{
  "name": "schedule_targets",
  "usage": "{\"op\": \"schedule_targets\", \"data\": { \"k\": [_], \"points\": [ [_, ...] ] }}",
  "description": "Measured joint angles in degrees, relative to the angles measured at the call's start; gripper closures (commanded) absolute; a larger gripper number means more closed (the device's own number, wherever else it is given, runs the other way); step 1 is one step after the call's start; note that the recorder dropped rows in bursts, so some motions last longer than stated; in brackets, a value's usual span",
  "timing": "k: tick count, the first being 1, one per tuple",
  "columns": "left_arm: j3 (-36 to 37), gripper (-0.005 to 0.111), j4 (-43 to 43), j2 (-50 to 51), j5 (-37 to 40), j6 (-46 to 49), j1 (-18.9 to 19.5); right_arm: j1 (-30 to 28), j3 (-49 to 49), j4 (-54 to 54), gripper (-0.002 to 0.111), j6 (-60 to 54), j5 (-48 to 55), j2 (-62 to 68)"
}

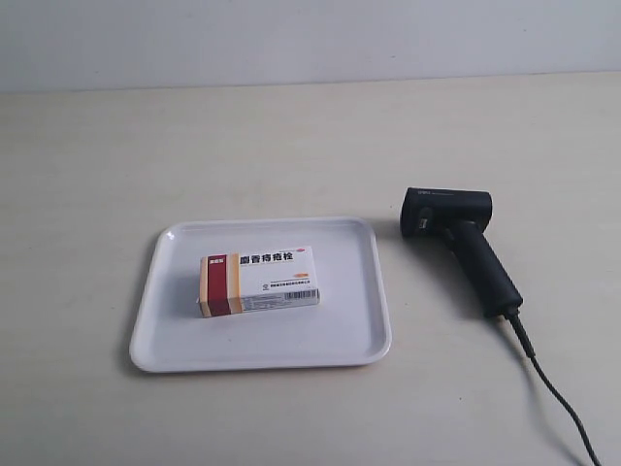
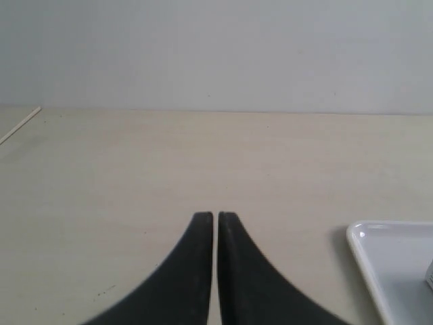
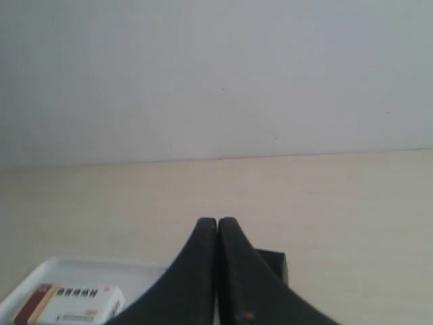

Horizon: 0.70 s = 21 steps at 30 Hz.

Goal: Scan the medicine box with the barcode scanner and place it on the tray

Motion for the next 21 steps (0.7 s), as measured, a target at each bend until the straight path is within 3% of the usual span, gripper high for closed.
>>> {"op": "schedule_targets", "data": {
  "k": [4,7,18,21],
  "points": [
    [0.0,0.101,0.0,0.0,0.0,0.0,0.0,0.0,3.0,23.9,0.108,-29.8,-2.0,0.0],
    [0.0,0.101,0.0,0.0,0.0,0.0,0.0,0.0,7.0,34.6,0.108,-40.1,-6.0,0.0],
    [0.0,0.101,0.0,0.0,0.1,0.0,0.0,-0.1,10.7,38.8,0.108,-44.4,-6.9,-0.4],
    [0.0,0.101,0.0,0.0,0.1,0.0,0.0,-4.9,10.7,38.8,0.108,-44.4,-6.9,-1.5]
  ]
}}
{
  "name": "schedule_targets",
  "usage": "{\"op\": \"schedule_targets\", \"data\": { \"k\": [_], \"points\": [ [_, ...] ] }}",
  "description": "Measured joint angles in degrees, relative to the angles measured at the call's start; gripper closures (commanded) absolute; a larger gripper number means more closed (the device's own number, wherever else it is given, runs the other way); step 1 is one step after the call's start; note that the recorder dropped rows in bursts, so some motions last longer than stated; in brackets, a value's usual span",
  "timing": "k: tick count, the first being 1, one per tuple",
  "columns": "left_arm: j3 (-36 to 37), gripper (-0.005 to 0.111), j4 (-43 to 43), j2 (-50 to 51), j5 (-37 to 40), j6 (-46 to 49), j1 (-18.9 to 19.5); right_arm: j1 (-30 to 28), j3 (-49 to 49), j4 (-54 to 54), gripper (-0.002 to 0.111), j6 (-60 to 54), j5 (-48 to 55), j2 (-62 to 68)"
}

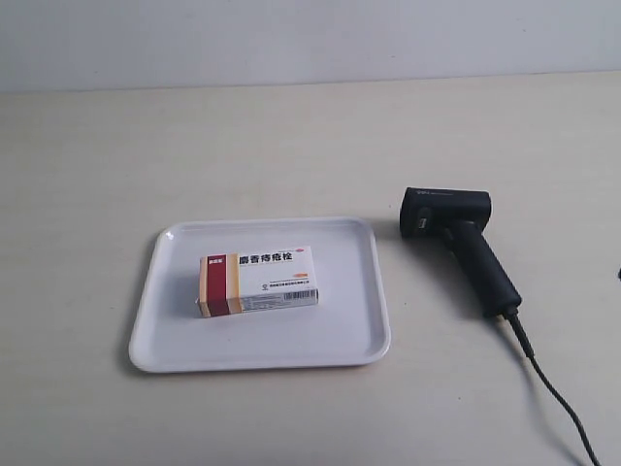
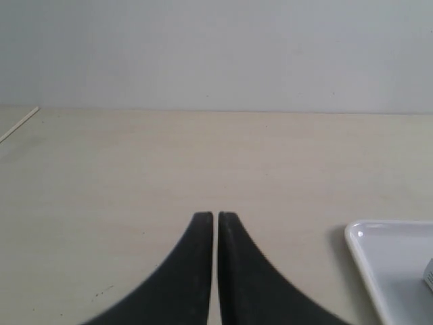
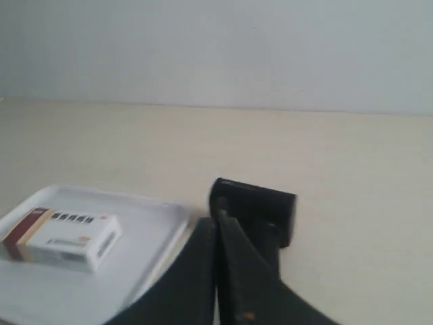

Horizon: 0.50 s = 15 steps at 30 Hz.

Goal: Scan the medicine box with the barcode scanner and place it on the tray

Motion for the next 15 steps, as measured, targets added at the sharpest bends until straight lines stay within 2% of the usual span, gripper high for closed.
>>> {"op": "schedule_targets", "data": {
  "k": [7,10,15],
  "points": [
    [0.0,0.101,0.0,0.0,0.0,0.0,0.0,-18.0,0.0,0.0,0.108,0.0,0.1,-4.1],
    [0.0,0.101,0.0,0.0,0.0,0.0,0.0,-20.9,0.0,0.4,0.108,0.0,1.1,-6.6],
    [0.0,0.101,0.0,0.0,0.0,0.0,0.0,-21.4,0.3,0.7,0.108,-0.1,2.2,-9.0]
  ]
}}
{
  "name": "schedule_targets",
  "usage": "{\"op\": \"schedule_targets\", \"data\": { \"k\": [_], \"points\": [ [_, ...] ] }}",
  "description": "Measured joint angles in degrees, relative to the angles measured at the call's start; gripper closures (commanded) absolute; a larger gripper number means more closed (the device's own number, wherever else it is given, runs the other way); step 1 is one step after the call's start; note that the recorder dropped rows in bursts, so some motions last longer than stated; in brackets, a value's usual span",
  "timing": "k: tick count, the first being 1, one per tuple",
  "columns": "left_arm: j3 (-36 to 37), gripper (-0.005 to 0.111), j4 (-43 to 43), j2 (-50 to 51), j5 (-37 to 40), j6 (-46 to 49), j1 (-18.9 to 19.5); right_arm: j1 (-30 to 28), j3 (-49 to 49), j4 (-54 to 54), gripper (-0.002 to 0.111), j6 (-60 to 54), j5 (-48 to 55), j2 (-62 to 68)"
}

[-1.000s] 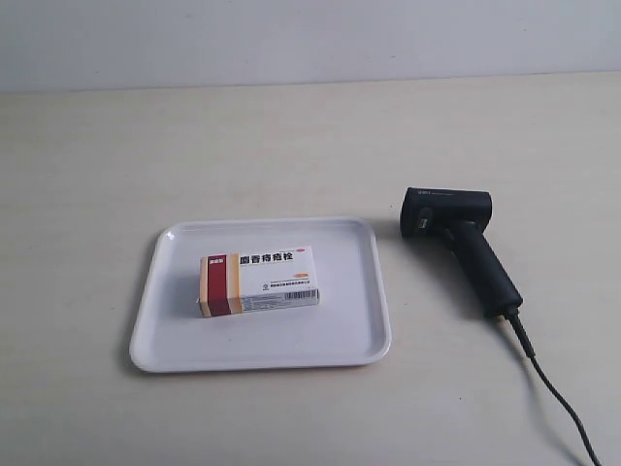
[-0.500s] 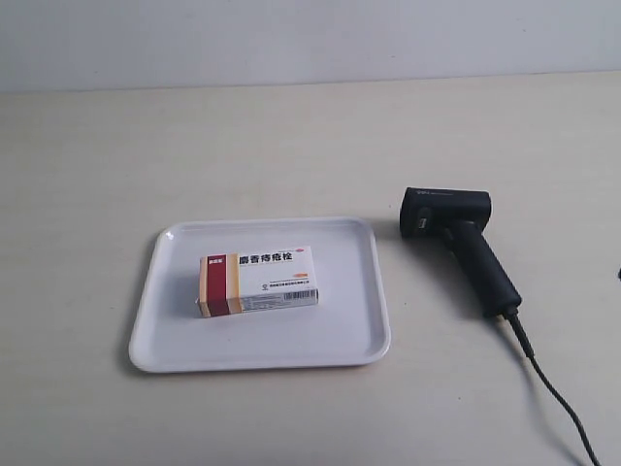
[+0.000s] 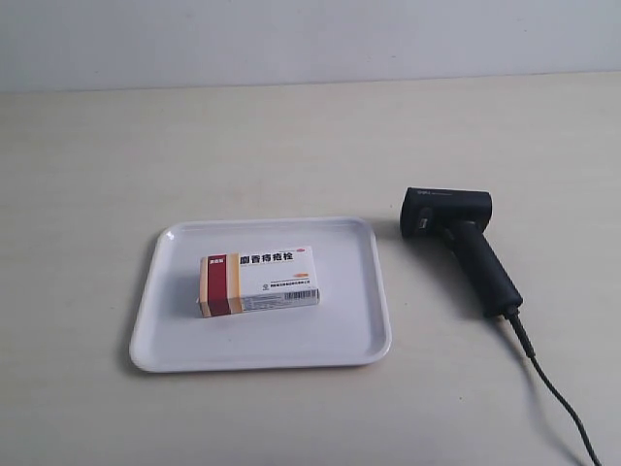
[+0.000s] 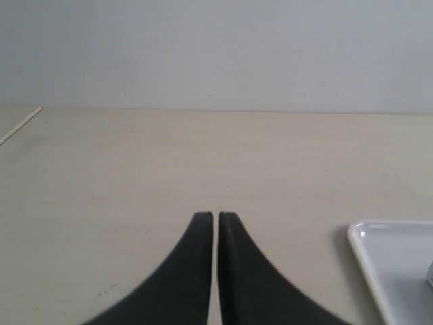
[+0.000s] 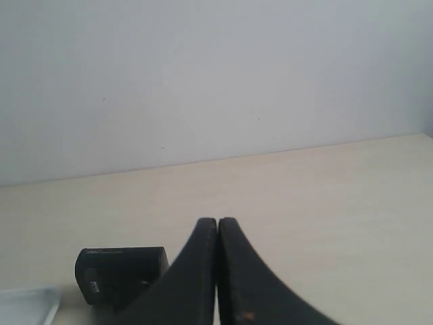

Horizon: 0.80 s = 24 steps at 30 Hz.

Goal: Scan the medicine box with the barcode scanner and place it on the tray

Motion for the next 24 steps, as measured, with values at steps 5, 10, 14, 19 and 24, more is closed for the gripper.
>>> {"op": "schedule_targets", "data": {
  "k": [5,10,14,19,24],
  "points": [
    [0.0,0.101,0.0,0.0,0.0,0.0,0.0,0.0,0.0,0.1,0.108,0.0,0.5,0.0],
    [0.0,0.101,0.0,0.0,0.0,0.0,0.0,0.0,0.0,0.1,0.108,0.0,0.7,0.0],
    [0.0,0.101,0.0,0.0,0.0,0.0,0.0,0.0,0.0,0.1,0.108,0.0,0.7,0.0],
    [0.0,0.101,0.0,0.0,0.0,0.0,0.0,0.0,0.0,0.1,0.108,0.0,0.7,0.0],
    [0.0,0.101,0.0,0.0,0.0,0.0,0.0,0.0,0.0,0.1,0.108,0.0,0.7,0.0]
  ]
}}
